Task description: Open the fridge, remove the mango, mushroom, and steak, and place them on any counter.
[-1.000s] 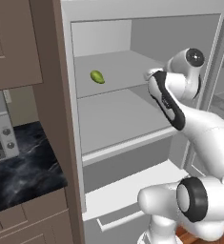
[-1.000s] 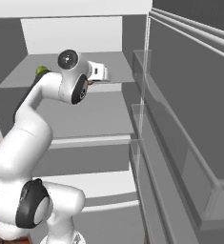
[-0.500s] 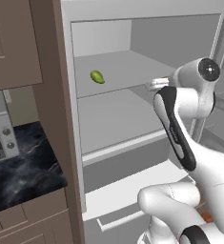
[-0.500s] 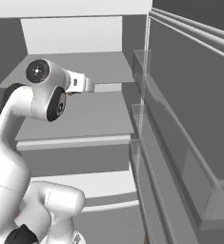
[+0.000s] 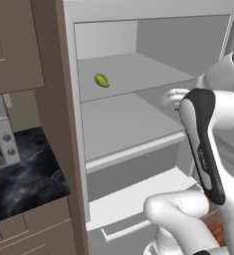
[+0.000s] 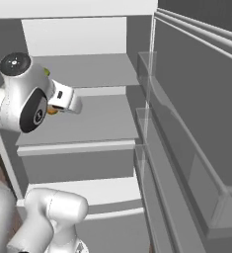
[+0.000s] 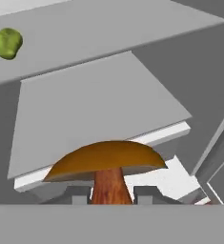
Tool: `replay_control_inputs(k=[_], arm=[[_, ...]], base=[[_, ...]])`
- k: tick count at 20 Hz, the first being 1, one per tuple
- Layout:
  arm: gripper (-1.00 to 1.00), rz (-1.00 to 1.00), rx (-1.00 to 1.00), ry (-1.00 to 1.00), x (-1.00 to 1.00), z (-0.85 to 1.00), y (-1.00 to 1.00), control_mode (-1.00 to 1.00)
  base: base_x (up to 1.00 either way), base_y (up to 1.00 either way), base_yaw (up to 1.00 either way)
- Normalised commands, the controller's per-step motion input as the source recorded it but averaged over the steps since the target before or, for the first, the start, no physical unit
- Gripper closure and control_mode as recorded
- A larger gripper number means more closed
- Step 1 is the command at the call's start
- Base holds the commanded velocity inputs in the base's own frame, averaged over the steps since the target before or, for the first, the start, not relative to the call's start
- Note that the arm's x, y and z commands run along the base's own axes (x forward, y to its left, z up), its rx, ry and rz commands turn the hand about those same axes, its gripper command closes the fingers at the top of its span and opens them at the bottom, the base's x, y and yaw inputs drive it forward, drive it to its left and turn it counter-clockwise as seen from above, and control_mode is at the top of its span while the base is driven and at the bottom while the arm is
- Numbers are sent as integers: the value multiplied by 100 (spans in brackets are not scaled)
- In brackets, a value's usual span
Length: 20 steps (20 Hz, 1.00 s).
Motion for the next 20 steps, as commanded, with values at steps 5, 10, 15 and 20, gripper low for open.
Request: replay_control_inputs(k=[5,10,15,20], arm=[[100,0,1,18,-75,-59,0,100],[100,0,0,0,0,0,0,100],[100,0,0,0,0,0,0,100],[100,0,0,0,0,0,0,100]], base=[[-20,0,0],[-100,12,0],[-77,90,31],[-14,100,77]])
